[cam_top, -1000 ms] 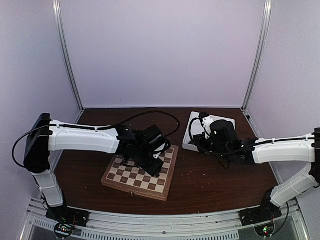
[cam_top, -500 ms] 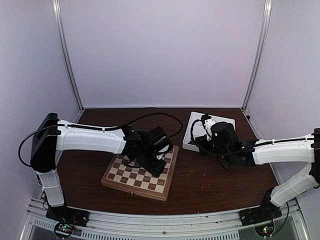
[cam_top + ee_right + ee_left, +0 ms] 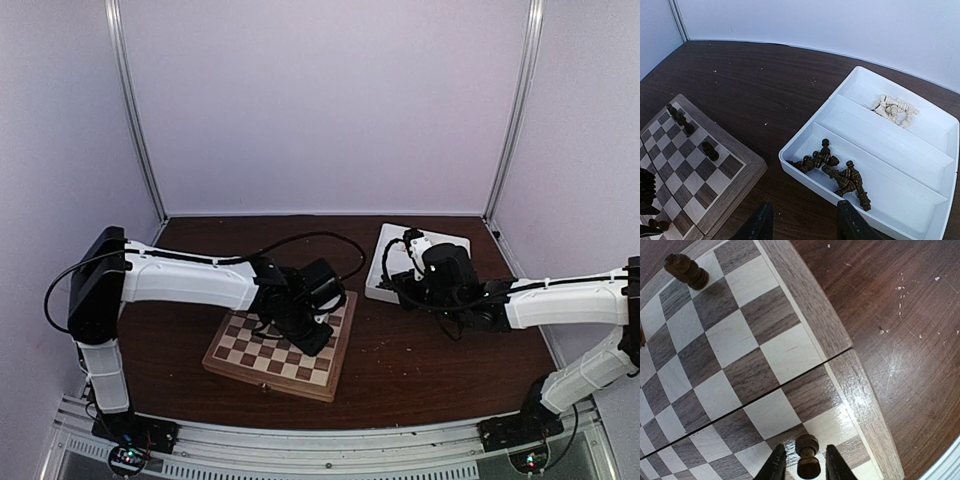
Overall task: Set up the chess pieces on the board
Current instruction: Pick up the chess piece from the chessboard, then place the chess piece on the chessboard.
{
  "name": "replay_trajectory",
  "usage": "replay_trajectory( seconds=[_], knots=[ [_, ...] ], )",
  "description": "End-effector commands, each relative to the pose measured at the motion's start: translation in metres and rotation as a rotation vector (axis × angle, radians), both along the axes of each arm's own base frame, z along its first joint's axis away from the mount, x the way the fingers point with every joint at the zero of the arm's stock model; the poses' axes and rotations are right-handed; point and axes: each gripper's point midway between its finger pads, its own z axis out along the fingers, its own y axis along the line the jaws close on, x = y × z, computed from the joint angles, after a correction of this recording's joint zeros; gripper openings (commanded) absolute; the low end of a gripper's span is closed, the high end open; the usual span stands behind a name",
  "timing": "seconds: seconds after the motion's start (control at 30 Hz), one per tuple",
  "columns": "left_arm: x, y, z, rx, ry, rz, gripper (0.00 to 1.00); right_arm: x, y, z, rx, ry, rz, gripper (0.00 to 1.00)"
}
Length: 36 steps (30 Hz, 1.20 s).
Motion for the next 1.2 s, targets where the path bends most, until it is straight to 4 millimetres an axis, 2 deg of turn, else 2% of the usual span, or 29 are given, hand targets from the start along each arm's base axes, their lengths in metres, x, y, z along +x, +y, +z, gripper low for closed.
replay_trajectory(
  seconds=[0.0, 0.23, 0.37, 0.57, 0.8, 1.0, 1.17],
  knots=[
    [0.003, -0.008, 0.006, -0.023, -0.011, 0.004, 0.26, 0.0, -0.004, -0.002, 0.006, 0.007, -0.01, 0.45],
    [0.007, -0.005, 0.021, -0.018, -0.044, 0.017, 0.1, 0.001, -0.005, -0.002, 0.005, 0.009, -0.01, 0.45],
    [0.011, -0.001, 0.034, -0.021, -0.075, 0.031, 0.08, 0.002, -0.006, -0.003, 0.004, 0.012, -0.01, 0.45],
    [0.026, 0.017, 0.058, 0.031, -0.166, 0.047, 0.07, 0.002, -0.005, -0.003, 0.005, 0.016, -0.006, 0.45],
    [0.054, 0.056, 0.07, 0.06, -0.199, 0.114, 0.06, 0.002, -0.004, 0.001, 0.01, 0.015, 0.003, 0.45],
    [0.091, 0.097, 0.083, 0.039, -0.211, 0.206, 0.07, 0.002, -0.005, 0.003, 0.009, 0.014, 0.007, 0.45],
    [0.118, 0.117, 0.087, 0.027, -0.223, 0.261, 0.07, 0.003, -0.004, 0.007, 0.005, 0.008, 0.011, 0.44]
  ],
)
